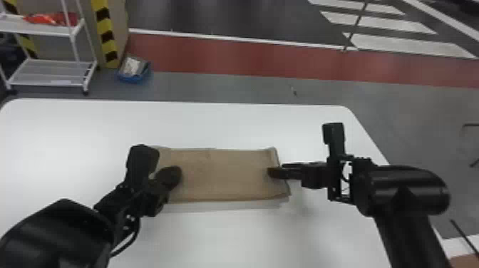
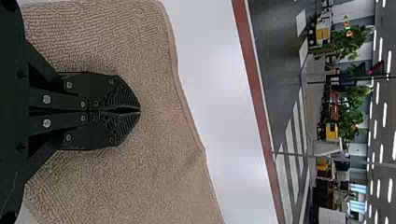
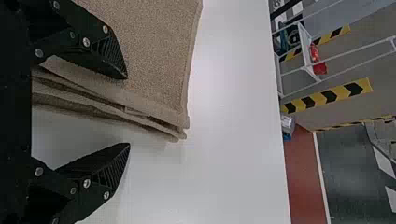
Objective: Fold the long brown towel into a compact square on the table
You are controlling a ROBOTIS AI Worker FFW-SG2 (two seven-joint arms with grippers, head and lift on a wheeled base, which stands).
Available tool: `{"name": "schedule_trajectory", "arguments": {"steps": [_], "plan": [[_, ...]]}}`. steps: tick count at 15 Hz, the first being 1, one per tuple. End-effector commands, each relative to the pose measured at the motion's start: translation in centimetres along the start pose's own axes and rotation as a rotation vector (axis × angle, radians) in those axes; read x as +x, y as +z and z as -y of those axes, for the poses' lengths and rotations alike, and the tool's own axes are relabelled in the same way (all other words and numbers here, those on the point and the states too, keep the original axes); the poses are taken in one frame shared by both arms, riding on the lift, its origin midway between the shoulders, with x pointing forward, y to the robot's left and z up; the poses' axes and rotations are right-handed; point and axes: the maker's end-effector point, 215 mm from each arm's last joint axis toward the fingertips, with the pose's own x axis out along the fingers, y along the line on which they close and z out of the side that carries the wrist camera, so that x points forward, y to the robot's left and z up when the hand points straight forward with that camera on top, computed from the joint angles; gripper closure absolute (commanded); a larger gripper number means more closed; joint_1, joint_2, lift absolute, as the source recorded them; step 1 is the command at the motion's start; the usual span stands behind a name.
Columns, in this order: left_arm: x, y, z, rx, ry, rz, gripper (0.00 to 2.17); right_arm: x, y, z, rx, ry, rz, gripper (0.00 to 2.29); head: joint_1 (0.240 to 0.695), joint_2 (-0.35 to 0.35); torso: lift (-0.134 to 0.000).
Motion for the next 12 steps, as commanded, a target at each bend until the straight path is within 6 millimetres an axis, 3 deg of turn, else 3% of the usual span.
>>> {"name": "schedule_trajectory", "arguments": {"steps": [1,5,9,12], "plan": [[0.0,0.0,0.0,0.004,0.005,0.001,1.92,0.3,-0.2,-0.4,-0.007,0.006,-0.01,0.48,0.695,-0.195,-0.124],[0.0,0.1,-0.5,0.015,0.015,0.002,1.92,0.1,0.4,-1.3,0.012,0.048,-0.017,0.74,0.695,-0.186,-0.124],[0.0,-0.1,-0.4,0.012,0.012,-0.002,1.91,-0.2,0.9,-2.6,0.054,0.119,-0.001,1.26,0.695,-0.174,-0.124],[-0.1,-0.6,-0.3,0.008,0.008,-0.015,1.92,-0.6,0.4,-2.9,0.085,0.143,0.007,1.29,0.695,-0.168,-0.124]]}}
